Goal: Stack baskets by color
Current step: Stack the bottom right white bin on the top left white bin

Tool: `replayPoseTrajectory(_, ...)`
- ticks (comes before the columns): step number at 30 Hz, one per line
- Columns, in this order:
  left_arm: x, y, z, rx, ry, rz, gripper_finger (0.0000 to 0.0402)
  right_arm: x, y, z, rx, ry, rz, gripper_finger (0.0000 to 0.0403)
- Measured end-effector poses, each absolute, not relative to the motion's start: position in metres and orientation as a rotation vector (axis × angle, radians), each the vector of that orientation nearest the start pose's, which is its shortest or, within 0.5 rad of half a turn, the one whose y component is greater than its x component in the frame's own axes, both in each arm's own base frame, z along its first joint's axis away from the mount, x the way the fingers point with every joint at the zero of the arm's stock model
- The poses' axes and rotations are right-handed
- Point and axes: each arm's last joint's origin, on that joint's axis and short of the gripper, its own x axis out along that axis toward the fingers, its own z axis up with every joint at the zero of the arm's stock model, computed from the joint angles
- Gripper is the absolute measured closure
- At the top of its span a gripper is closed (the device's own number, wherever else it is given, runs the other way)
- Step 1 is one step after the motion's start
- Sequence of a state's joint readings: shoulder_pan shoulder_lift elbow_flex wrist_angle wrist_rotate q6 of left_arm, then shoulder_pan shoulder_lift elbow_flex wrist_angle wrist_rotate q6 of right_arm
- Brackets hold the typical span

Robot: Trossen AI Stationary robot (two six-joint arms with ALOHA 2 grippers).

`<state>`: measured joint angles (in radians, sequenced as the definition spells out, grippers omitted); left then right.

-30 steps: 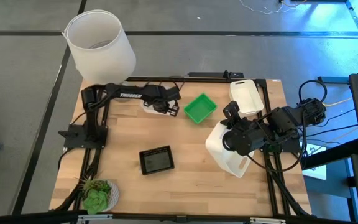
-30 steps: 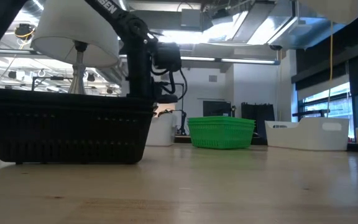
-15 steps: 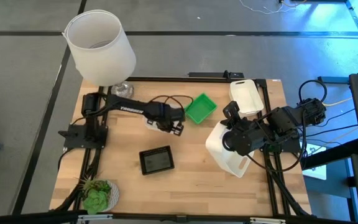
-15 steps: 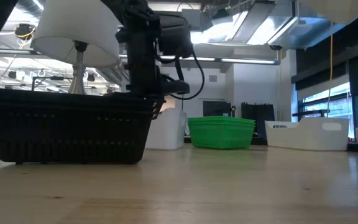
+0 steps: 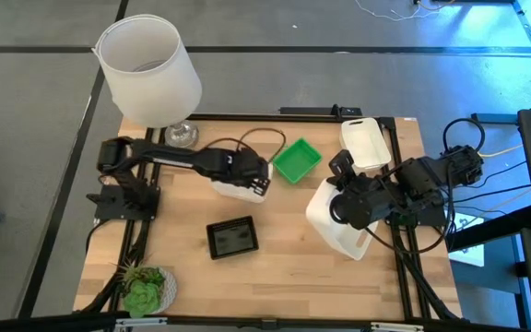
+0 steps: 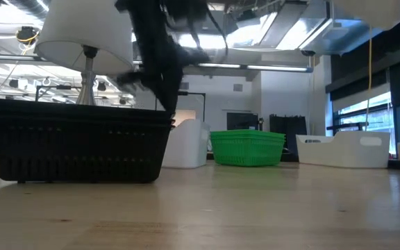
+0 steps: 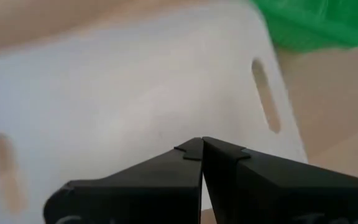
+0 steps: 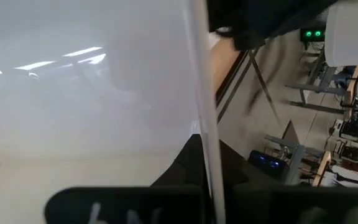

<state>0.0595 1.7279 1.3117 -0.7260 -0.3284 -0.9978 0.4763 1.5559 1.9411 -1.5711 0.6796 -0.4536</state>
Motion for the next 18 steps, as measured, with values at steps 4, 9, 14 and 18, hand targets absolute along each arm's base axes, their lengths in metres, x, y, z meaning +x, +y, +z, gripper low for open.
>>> replayPoseTrajectory(4,0.332,0.023,0.265,-0.652,0.773,0.849,0.0402,0.239,0.094,0.43,-1.104,1.068,0.073,0.0403)
replayPoseTrajectory(9,0.313,0.003,0.297,-0.596,0.7,0.768,0.0402,0.255,0.082,0.429,-1.176,1.065,0.102,0.0403)
replayPoseTrajectory(14,0.295,-0.023,0.318,-0.551,0.633,0.708,0.0402,0.281,0.063,0.432,-1.221,0.979,0.12,0.0403)
replayPoseTrajectory(18,0.287,-0.046,0.324,-0.511,0.613,0.664,0.0402,0.305,0.045,0.433,-1.264,0.897,0.134,0.0403)
